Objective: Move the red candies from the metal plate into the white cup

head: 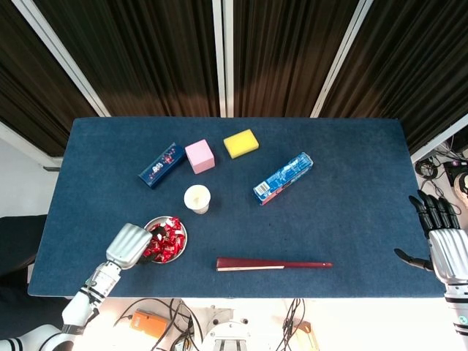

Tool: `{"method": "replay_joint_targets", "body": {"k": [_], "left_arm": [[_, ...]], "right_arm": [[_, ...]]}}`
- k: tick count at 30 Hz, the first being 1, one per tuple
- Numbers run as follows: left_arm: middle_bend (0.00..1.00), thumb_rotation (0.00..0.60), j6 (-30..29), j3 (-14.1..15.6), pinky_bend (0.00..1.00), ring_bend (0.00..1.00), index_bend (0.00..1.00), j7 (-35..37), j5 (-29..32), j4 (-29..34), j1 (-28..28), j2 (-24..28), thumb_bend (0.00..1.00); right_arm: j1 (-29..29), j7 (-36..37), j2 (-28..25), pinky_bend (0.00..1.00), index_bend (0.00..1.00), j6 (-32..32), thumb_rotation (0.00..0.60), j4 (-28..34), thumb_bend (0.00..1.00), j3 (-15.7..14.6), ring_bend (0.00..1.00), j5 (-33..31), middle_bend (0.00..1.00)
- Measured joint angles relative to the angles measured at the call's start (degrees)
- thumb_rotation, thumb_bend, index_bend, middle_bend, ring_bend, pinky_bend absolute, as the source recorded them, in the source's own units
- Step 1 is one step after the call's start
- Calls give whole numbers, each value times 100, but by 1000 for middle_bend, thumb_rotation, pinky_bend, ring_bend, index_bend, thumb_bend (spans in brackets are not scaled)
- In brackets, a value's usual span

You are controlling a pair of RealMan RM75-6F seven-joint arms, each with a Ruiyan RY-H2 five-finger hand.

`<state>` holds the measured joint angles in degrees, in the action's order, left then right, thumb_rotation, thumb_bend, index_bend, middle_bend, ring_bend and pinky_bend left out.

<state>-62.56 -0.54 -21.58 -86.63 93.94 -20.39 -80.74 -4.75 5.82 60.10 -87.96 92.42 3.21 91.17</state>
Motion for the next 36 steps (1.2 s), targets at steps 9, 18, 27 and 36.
{"method": "replay_joint_targets", "body": {"k": [9, 18, 27, 36], "left_arm": [[865, 600, 138, -20, 716, 772, 393, -187, 433, -87, -86, -144, 202], [866, 600, 128, 36, 716, 774, 437, -276, 634, -63, -114, -130, 241], [881, 600, 187, 81, 717, 787, 499, -100, 659, -224, -186, -225, 370], [902, 600, 90, 64, 717, 808, 544, 184, 576, -356, -244, -285, 444]], "right_arm": [[-47, 45, 42, 0, 0, 97, 600, -63, 120, 12, 0, -59, 0], [-78, 64, 62, 0, 0, 156, 600, -85, 120, 14, 0, -84, 0], [-75, 74, 70, 0, 0, 155, 600, -95, 120, 16, 0, -109, 0], [-53, 120, 85, 0, 0, 91, 600, -138, 120, 23, 0, -105, 0]]}}
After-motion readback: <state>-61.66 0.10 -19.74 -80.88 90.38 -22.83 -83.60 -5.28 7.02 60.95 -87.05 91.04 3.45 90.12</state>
